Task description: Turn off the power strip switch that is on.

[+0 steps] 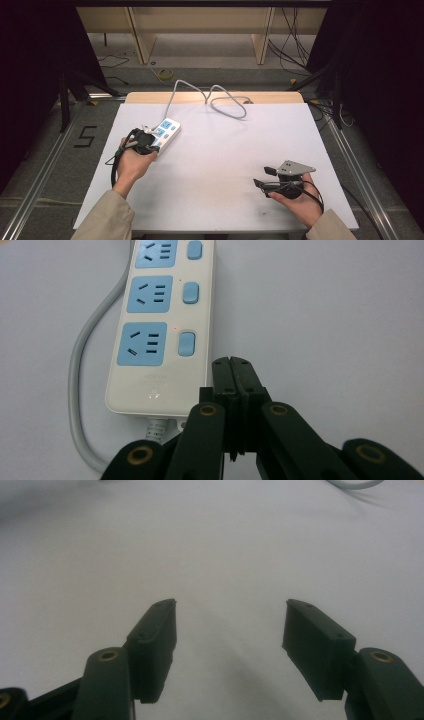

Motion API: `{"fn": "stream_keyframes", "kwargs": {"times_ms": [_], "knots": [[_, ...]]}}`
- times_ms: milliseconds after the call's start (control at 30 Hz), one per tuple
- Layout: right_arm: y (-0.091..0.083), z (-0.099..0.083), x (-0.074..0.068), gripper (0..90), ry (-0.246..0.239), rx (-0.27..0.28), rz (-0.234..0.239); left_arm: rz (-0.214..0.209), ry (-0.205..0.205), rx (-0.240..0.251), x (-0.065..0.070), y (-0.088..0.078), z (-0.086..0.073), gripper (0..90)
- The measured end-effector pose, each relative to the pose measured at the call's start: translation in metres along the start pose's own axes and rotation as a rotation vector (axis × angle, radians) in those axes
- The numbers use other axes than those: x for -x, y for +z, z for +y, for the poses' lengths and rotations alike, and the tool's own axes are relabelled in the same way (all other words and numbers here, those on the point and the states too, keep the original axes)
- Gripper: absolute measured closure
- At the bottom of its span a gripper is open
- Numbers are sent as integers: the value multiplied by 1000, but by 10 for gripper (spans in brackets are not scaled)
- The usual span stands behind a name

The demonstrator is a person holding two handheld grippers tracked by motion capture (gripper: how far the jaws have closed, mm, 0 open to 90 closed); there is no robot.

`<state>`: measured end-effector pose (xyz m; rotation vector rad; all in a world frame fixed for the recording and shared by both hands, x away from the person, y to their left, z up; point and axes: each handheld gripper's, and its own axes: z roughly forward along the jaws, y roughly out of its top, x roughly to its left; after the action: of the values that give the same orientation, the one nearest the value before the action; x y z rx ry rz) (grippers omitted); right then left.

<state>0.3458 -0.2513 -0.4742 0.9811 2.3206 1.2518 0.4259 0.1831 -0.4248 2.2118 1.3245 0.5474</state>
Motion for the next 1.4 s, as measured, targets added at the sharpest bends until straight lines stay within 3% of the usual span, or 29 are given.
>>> {"fn": "stream_keyframes", "kwargs": {"times_ms": [600, 1400], "knots": [[0, 0, 0, 390, -1, 0, 4, -9, -39, -47, -12, 7, 10, 896], [0, -1, 1, 389, 3, -2, 4, 15, -16, -105, -21, 20, 27, 896]]}}
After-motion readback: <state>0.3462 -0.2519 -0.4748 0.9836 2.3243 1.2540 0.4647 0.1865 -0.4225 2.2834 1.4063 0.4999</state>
